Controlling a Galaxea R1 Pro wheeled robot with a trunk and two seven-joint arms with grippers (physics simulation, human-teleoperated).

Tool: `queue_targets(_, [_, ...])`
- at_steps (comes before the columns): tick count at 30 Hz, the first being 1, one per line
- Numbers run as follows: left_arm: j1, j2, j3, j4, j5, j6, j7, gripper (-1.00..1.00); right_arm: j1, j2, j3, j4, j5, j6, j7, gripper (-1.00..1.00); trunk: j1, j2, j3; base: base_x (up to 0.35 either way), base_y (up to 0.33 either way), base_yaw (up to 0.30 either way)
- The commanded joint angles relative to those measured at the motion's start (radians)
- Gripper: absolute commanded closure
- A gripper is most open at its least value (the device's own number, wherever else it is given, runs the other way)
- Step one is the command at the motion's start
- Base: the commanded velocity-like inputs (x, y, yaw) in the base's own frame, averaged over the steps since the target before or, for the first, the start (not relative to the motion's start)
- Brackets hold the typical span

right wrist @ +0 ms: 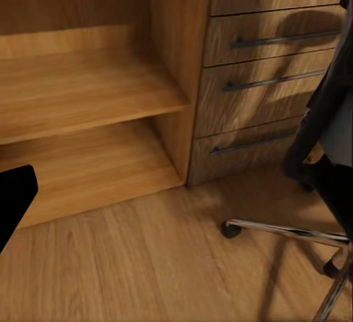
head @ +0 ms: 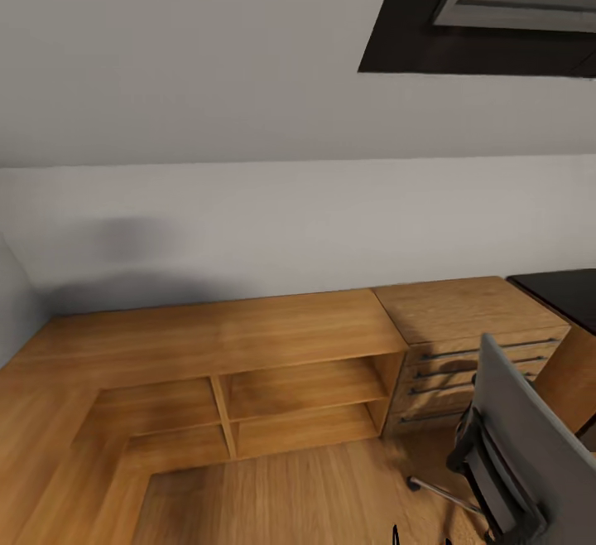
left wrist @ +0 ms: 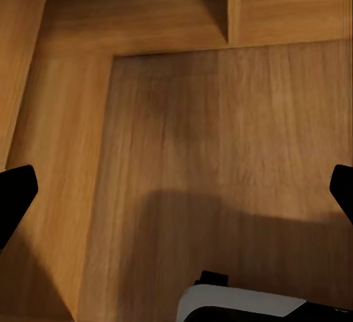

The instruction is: In the bedroom, organize the workspace by keeping the computer under the desk, ensuring the monitor is on the desk, placing the keyboard on the desk next to the monitor, placing the mouse on the desk next to the keyboard, moving the folder from the swivel chair onto the desk next to the mouse, stacking the notebook on top of the folder with the pen on top of the notebook, and positioning the swivel chair next to the desk.

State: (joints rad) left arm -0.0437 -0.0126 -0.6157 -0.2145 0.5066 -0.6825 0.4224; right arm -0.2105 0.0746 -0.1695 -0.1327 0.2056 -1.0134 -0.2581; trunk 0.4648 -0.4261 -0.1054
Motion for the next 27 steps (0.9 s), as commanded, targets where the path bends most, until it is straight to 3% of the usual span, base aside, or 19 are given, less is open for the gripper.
queue_targets(1, [-0.001, 0.0, -0.009, 0.0, 0.003, -0.002, 0.009, -1.0, -0.001, 0.001, -0.007, 0.001, 0.011, -0.002, -0.004, -1.0, 0.001, -0.002, -0.002, 0.0, 0.0, -0.286])
queue_targets(11, [-0.001, 0.0, -0.007, 0.0, 0.003, -0.002, 0.009, -1.0, -0.001, 0.001, -0.007, 0.001, 0.011, -0.003, -0.005, -1.0, 0.001, -0.002, 0.002, 0.036, 0.03, -0.286])
queue_targets(27, [-0.001, 0.0, -0.008, 0.0, 0.003, -0.003, 0.009, -1.0, -0.001, 0.001, -0.007, 0.001, 0.011, -0.004, -0.005, -1.0, 0.001, -0.002, 0.008, 0.22, 0.162, -0.286])
